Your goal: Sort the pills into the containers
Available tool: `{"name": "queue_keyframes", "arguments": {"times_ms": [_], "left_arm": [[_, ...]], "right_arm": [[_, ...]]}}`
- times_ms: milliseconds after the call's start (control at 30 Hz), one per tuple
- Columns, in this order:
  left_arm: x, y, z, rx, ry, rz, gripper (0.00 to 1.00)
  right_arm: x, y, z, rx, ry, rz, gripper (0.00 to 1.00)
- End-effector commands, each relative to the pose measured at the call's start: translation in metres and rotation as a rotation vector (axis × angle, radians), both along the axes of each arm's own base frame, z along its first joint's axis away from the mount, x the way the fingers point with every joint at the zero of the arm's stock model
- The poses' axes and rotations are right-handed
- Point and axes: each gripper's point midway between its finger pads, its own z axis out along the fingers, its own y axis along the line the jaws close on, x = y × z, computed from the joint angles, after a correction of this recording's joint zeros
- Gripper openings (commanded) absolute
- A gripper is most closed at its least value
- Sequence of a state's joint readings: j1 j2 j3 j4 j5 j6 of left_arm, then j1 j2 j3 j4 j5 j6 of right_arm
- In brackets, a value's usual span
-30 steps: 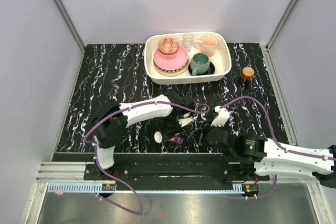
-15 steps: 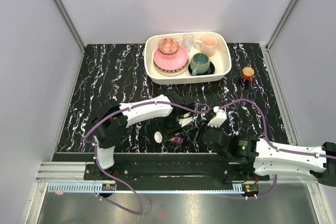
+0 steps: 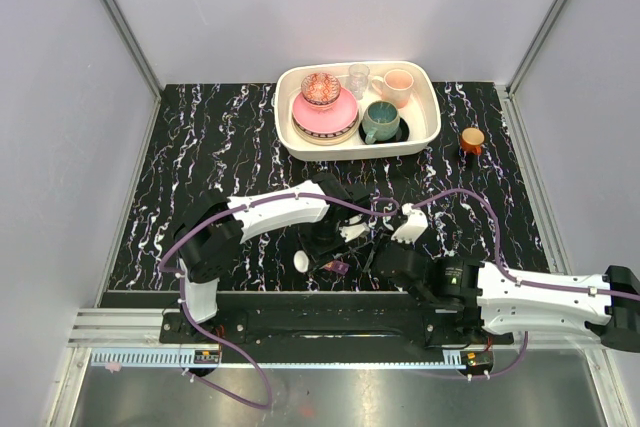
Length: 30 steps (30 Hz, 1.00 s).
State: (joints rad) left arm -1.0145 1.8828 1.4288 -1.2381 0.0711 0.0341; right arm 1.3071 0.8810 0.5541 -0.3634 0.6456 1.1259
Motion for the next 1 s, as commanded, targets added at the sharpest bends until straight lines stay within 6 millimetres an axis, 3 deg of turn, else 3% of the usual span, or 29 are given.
{"name": "queue_keyframes", "arguments": {"times_ms": [0, 267, 667, 967], "left_arm": [[-0.003, 0.002, 0.006, -0.014, 0.01, -0.006, 0.0], [-0.003, 0.001, 0.006, -0.02, 0.012, -0.007, 0.0], [-0.004, 0.0, 0.006, -0.021, 0.013, -0.009, 0.0], [-0.005, -0.001, 0.006, -0.021, 0.011, -0.014, 0.0]], "right_arm": [[0.01, 0.002, 0.017, 0.059, -0.037, -0.057, 0.0], [0.011, 0.0, 0.024, 0.082, -0.053, -0.067, 0.0], [0.012, 0.007, 0.01, 0.045, -0.034, -0.062, 0.0], [0.011, 0.002, 0.022, 0.085, -0.057, -0.061, 0.0]]}}
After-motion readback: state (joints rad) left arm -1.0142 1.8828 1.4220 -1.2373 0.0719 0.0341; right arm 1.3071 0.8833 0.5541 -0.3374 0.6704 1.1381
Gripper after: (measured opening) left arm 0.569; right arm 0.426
